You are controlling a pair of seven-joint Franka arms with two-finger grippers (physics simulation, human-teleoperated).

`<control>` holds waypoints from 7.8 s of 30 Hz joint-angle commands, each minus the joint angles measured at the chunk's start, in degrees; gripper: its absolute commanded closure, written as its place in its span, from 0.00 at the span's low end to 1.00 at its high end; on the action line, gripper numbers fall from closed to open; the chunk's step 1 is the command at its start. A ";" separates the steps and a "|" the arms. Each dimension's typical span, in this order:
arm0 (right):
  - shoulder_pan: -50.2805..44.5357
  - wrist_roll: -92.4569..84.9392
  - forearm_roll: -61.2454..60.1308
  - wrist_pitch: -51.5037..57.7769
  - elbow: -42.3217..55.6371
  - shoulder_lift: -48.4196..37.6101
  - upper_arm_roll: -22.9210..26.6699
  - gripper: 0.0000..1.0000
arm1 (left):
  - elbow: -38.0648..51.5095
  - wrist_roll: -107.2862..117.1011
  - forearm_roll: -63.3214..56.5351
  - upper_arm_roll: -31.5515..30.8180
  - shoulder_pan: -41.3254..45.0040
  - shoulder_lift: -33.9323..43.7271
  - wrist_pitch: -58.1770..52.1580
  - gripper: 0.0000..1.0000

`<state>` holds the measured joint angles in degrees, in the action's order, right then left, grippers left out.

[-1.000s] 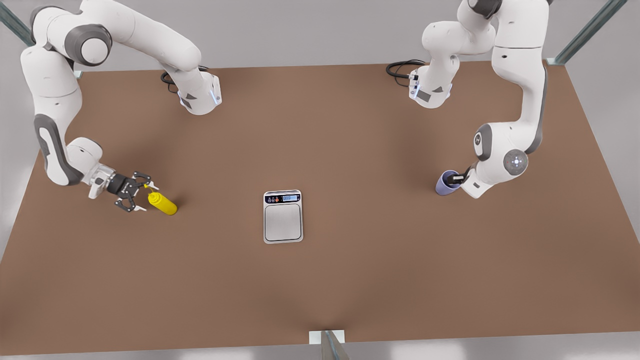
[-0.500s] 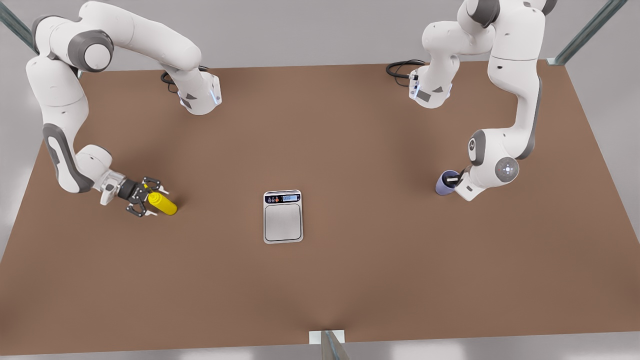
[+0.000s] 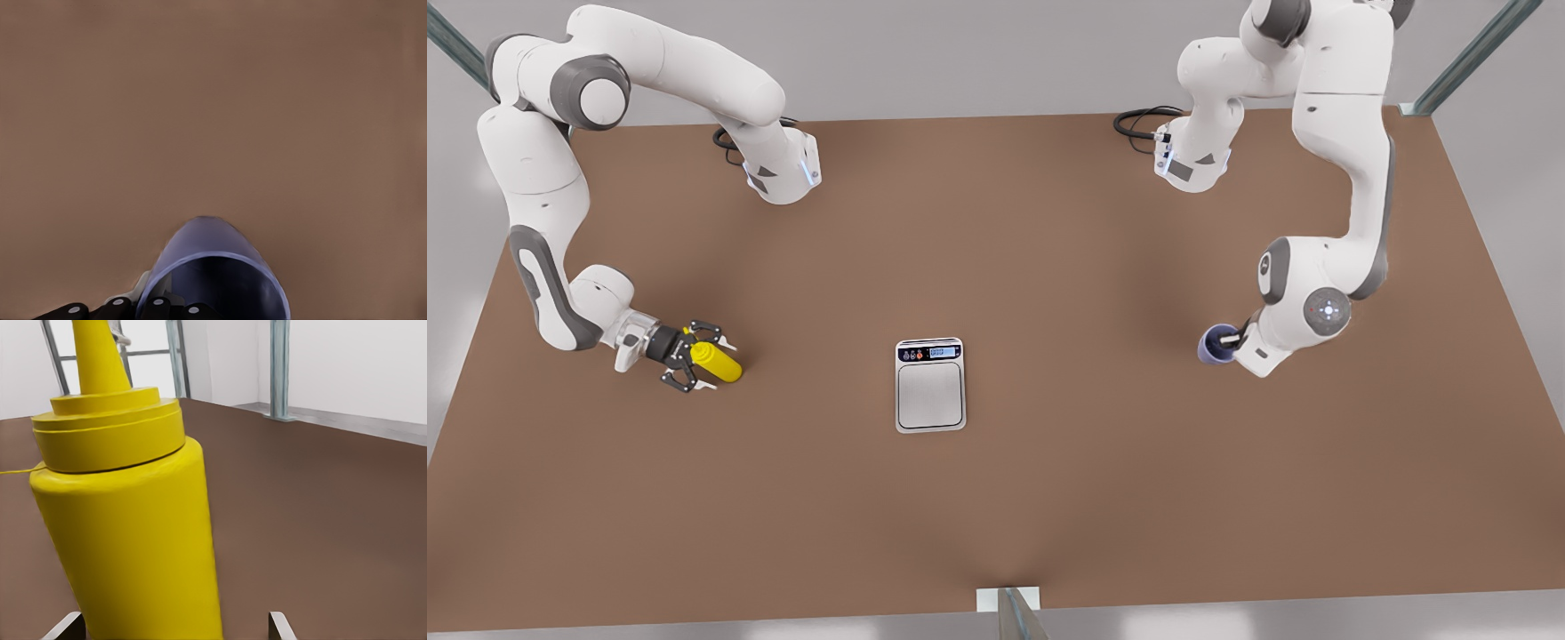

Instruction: Move cup to the weight, pick up sauce bottle, pour sauce

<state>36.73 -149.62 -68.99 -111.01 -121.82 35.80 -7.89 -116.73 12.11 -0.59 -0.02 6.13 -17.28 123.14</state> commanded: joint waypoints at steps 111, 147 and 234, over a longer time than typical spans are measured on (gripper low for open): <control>-60.20 107.52 115.40 -15.20 13.80 -14.89 -1.60 0.39 | 20.14 -4.55 -5.57 -0.33 -4.46 11.75 -27.52 0.00; -17.83 6.01 -27.33 -9.84 1.14 -6.71 -1.51 0.38 | 20.22 -4.02 -5.57 -0.33 -2.96 10.60 -28.31 0.00; -44.99 149.80 67.85 15.21 47.55 -18.49 13.69 0.00 | 33.58 -8.68 -5.83 0.38 -3.31 12.36 -39.56 0.00</control>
